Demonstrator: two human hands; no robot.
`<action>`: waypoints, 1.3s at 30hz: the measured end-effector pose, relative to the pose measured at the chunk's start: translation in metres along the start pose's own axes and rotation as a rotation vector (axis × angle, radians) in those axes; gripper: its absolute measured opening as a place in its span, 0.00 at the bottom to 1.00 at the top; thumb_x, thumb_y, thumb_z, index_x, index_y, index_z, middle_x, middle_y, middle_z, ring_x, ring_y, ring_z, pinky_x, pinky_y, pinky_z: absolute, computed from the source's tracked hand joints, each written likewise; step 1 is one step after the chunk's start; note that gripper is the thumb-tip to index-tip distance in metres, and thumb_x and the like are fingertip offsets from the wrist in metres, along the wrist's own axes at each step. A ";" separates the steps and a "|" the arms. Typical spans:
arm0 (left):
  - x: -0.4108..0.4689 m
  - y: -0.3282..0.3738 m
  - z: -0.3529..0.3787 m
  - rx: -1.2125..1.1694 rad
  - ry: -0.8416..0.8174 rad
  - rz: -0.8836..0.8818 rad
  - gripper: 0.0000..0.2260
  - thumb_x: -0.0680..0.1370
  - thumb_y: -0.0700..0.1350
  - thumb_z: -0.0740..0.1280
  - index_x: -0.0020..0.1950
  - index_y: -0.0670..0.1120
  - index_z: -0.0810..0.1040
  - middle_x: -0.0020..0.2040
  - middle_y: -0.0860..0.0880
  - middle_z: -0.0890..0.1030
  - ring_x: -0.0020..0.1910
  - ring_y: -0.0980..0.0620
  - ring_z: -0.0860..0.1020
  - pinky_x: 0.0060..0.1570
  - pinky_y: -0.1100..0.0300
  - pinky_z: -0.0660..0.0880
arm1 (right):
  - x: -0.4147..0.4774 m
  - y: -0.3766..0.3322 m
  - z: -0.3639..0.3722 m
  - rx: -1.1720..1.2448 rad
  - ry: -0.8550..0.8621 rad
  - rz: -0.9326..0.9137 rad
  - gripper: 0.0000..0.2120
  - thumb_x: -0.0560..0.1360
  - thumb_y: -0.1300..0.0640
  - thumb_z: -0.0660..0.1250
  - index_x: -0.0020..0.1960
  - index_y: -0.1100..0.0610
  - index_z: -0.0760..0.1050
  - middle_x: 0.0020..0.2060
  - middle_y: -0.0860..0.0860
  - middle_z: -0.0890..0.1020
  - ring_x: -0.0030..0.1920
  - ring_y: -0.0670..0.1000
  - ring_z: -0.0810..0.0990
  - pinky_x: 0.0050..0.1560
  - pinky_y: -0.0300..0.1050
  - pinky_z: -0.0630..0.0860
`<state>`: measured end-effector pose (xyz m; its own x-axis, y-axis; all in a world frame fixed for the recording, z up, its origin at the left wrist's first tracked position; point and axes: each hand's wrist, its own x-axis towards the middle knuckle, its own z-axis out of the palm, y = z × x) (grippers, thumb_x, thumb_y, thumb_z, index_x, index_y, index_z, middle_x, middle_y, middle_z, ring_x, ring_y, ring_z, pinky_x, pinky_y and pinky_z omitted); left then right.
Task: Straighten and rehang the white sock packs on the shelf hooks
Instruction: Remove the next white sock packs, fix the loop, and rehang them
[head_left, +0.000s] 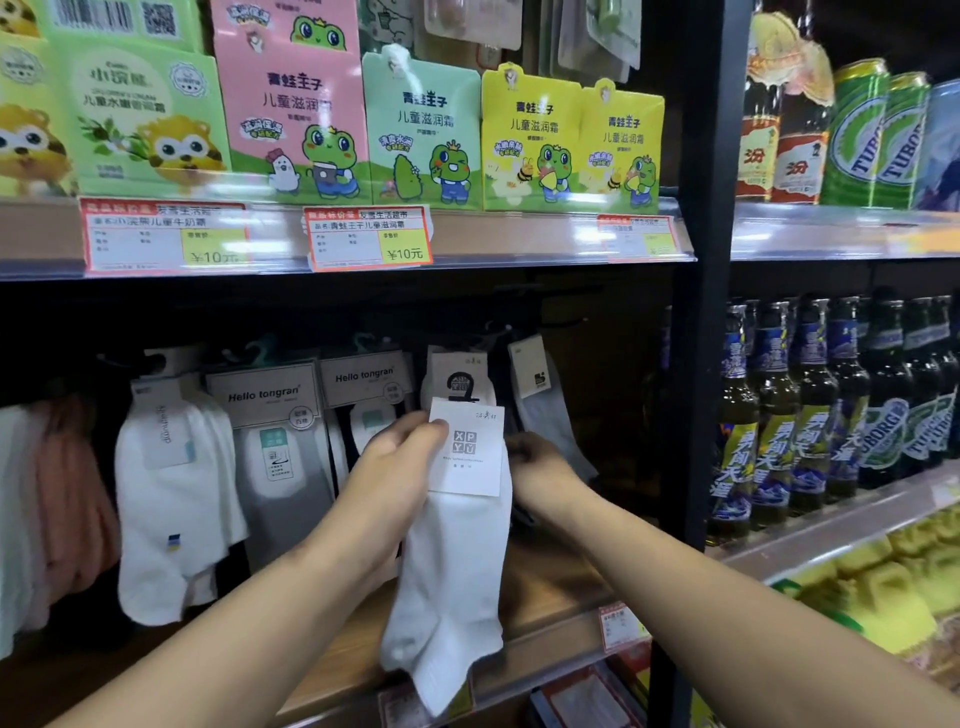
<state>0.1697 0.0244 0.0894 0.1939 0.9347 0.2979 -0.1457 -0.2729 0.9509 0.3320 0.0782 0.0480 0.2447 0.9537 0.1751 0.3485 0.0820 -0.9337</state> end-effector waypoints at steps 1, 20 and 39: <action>0.002 0.000 0.002 0.011 -0.011 0.002 0.10 0.80 0.42 0.62 0.42 0.51 0.79 0.29 0.60 0.84 0.28 0.65 0.82 0.25 0.74 0.73 | -0.003 0.004 -0.005 0.007 0.040 -0.009 0.06 0.74 0.56 0.65 0.50 0.54 0.76 0.33 0.51 0.78 0.30 0.50 0.74 0.30 0.41 0.68; 0.064 0.011 0.047 0.267 0.105 0.040 0.09 0.82 0.45 0.60 0.57 0.46 0.78 0.47 0.50 0.80 0.38 0.57 0.77 0.33 0.70 0.71 | -0.089 0.059 -0.066 0.228 0.265 -0.097 0.06 0.79 0.53 0.66 0.45 0.51 0.80 0.37 0.51 0.85 0.40 0.52 0.82 0.44 0.46 0.74; 0.087 -0.007 0.018 0.185 0.210 -0.031 0.15 0.80 0.44 0.63 0.65 0.42 0.76 0.59 0.46 0.81 0.58 0.47 0.78 0.61 0.56 0.72 | -0.101 0.068 -0.057 0.265 0.190 -0.057 0.10 0.77 0.57 0.68 0.38 0.53 0.82 0.30 0.49 0.83 0.35 0.49 0.80 0.46 0.49 0.75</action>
<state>0.2050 0.1036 0.1103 -0.0121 0.9648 0.2628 0.0401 -0.2621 0.9642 0.3828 -0.0286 -0.0156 0.4048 0.8763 0.2611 0.1246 0.2300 -0.9652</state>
